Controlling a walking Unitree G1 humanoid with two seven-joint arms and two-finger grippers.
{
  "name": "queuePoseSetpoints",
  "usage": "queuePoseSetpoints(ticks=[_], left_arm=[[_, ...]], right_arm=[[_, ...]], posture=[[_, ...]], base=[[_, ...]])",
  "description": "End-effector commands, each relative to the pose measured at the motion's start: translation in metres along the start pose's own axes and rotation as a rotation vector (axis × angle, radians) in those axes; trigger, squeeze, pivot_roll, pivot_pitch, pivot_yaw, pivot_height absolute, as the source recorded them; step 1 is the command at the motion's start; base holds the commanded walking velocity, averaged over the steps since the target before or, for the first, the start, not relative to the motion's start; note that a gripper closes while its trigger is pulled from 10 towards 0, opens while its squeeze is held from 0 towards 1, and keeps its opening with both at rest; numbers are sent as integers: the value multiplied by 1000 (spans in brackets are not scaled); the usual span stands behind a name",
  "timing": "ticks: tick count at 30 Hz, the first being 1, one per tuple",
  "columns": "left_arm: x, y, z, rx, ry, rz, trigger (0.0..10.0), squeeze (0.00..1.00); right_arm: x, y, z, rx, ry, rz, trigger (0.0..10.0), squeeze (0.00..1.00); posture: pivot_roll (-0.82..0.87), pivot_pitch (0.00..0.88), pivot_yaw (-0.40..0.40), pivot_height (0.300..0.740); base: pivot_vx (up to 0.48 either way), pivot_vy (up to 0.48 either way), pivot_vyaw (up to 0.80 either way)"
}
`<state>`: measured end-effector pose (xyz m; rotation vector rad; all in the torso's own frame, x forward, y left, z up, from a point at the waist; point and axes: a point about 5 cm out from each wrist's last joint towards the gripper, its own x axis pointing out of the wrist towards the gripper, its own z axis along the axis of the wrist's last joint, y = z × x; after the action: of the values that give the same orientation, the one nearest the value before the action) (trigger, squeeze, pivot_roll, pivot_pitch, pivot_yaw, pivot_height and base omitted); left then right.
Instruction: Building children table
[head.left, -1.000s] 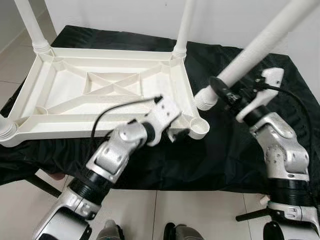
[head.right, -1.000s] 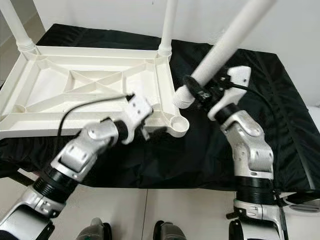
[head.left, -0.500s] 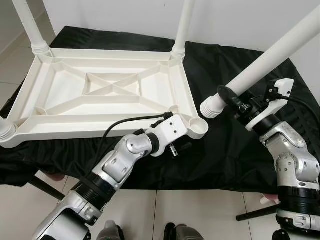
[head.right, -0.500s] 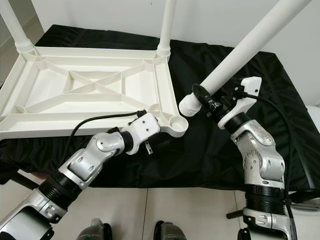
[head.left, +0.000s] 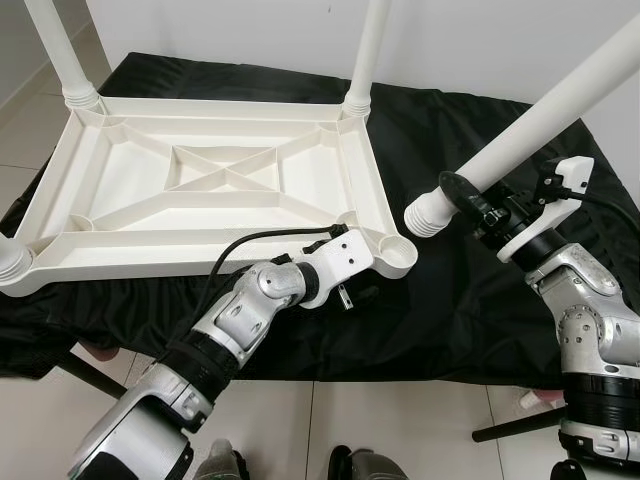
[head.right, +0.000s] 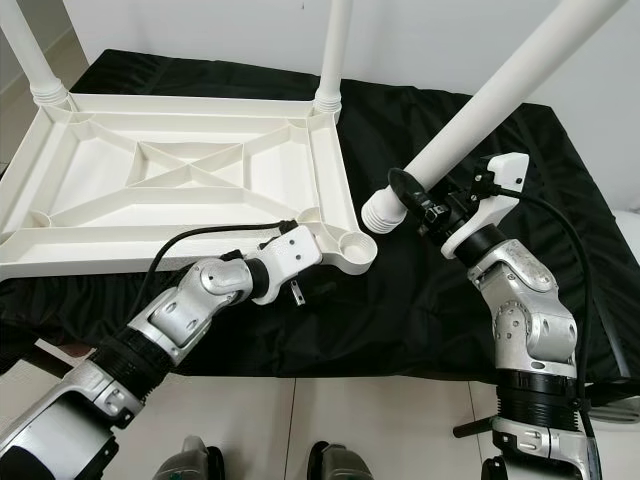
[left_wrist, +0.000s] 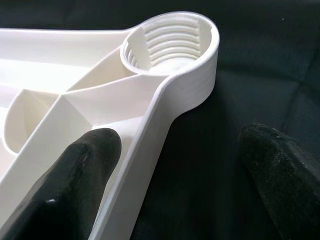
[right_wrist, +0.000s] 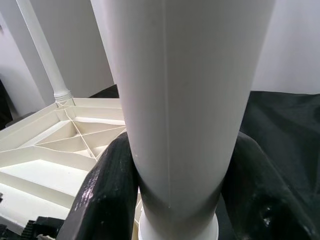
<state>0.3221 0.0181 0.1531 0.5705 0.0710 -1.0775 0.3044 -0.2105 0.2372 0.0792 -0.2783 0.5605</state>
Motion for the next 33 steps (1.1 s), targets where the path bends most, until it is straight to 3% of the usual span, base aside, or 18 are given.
queuePoseSetpoints(ticks=[1,4,5,6,7,17,33], left_arm=[[2,-3,-4,-12,18,-65,10000,0],[3,-2,-6,-22,26,-78,10000,0],[2,-1,-6,-34,19,-85,3373,0],[2,-1,-6,-34,19,-85,3373,0],[2,1,-7,-53,12,-87,0,0],[-3,11,-7,-77,-11,-105,0,0],[-11,5,-26,-60,40,-158,0,0]], right_arm=[[-3,-2,6,-13,-20,7,10000,0],[-3,-1,6,-14,-17,11,10000,0],[-4,-1,5,-15,-13,15,10000,0],[-4,-1,5,-15,-13,15,10000,0],[-5,0,5,-16,-9,18,10000,0],[-10,3,1,-11,12,46,10000,0],[-15,7,0,-6,35,99,10000,0]], posture=[[-70,124,-31,740],[-71,123,-30,740],[-75,121,-27,740],[-75,121,-27,740],[-77,120,-24,740],[-82,114,-17,740],[-83,124,-21,740]], base=[[0,0,0],[0,0,0],[0,0,0],[0,0,0],[0,0,0],[0,0,0],[0,0,0]])
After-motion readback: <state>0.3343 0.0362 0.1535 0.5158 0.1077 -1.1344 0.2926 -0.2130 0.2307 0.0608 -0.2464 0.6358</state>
